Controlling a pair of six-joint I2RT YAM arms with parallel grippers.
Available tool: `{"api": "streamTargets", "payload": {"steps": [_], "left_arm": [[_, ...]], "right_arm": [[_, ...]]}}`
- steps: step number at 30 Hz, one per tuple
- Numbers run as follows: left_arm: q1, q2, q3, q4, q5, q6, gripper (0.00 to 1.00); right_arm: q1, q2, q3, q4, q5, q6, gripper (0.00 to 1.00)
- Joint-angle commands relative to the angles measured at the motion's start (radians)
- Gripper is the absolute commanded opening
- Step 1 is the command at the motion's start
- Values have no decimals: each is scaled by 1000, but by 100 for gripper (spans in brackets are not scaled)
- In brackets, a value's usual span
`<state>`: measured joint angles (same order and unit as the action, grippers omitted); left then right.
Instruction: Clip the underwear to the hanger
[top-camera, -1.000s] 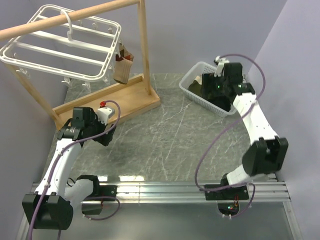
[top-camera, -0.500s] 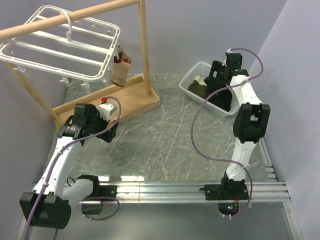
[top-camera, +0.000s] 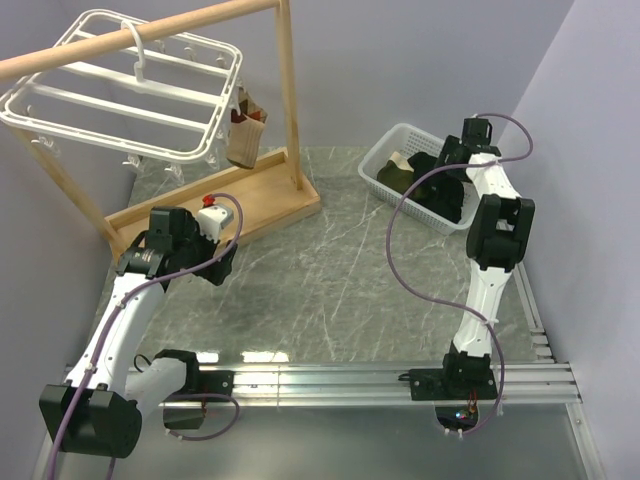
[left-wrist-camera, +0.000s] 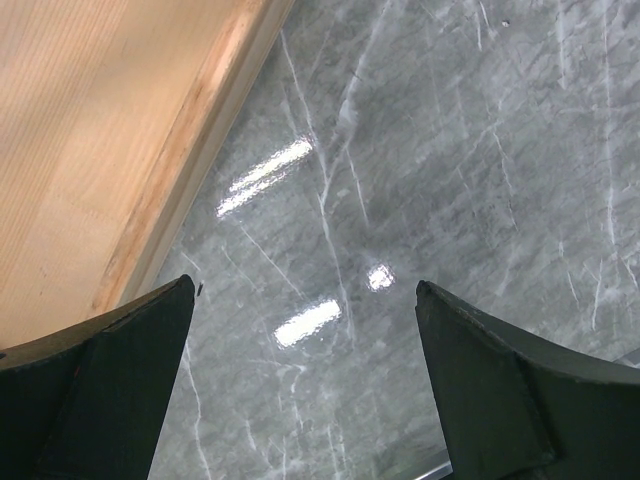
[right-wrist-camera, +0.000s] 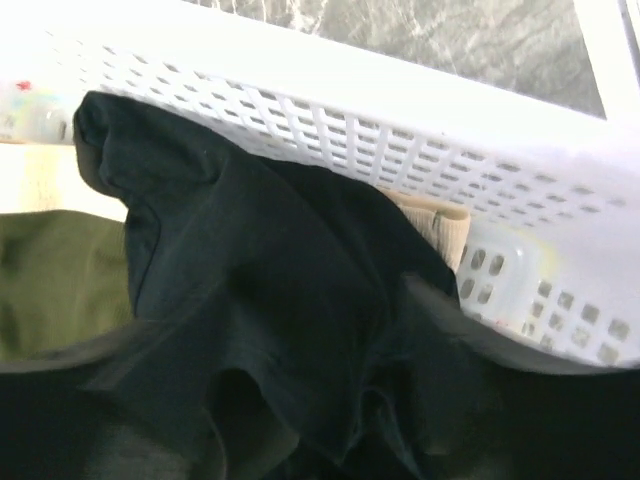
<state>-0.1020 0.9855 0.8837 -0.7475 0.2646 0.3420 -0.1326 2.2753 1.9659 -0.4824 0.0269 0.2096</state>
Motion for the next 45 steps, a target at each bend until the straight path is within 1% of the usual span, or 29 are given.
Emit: {"api": "streamTargets", "payload": {"steps": [1,3,4,6,7,8,9,12,14,16,18,25,31,38,41,44,45], "left_arm": [[-5,-2,23,13,-16,-8,99],[-5,-1,27,13,-21,-8,99],[-5,-2,27,16,-22,-9,99],[-5,-4,34,16,-24,-20,99],[-5,-2,37,16,-24,-24,99],[-5,2,40,14,-24,-26,99],[-5,5,47,13,-22,-29,99],[-5,12,60,10,-10,-34,99],[-5,12,66,11,1,-32,99],[-7,13,72,11,16,-37,99],[-7,15,80,5,28,-40,99],[-7,21,112,-6,64,-52,99],[-7,16,133,-18,90,-60,99],[-7,9,182,-41,148,-70,99],[-7,-8,196,-41,182,-64,99],[-7,-36,199,-41,229,-48,99],[-7,-45,201,-47,245,-40,99]], "right_arm": [[-2,7,64,1,-7,14,69],[-4,-6,54,-2,-25,19,60],[-4,-17,48,-4,-48,20,47],[-4,-65,16,-1,-82,22,30],[-5,-88,1,2,-96,20,13],[-4,-133,-30,1,-105,22,4],[-4,-157,-44,-4,-125,25,0],[-4,-270,-114,-12,-177,28,0],[-1,-366,-185,2,-196,22,0],[-2,-427,-241,22,-212,13,0],[-2,-506,-269,27,-228,11,0],[-1,-727,-367,25,-387,33,0],[11,-899,-348,-36,-516,5,0],[34,-1066,-314,-125,-643,-94,0],[83,-1128,-357,-166,-650,-148,0],[189,-1192,-468,-185,-576,-179,0],[211,-1208,-542,-171,-558,-173,0]]}}
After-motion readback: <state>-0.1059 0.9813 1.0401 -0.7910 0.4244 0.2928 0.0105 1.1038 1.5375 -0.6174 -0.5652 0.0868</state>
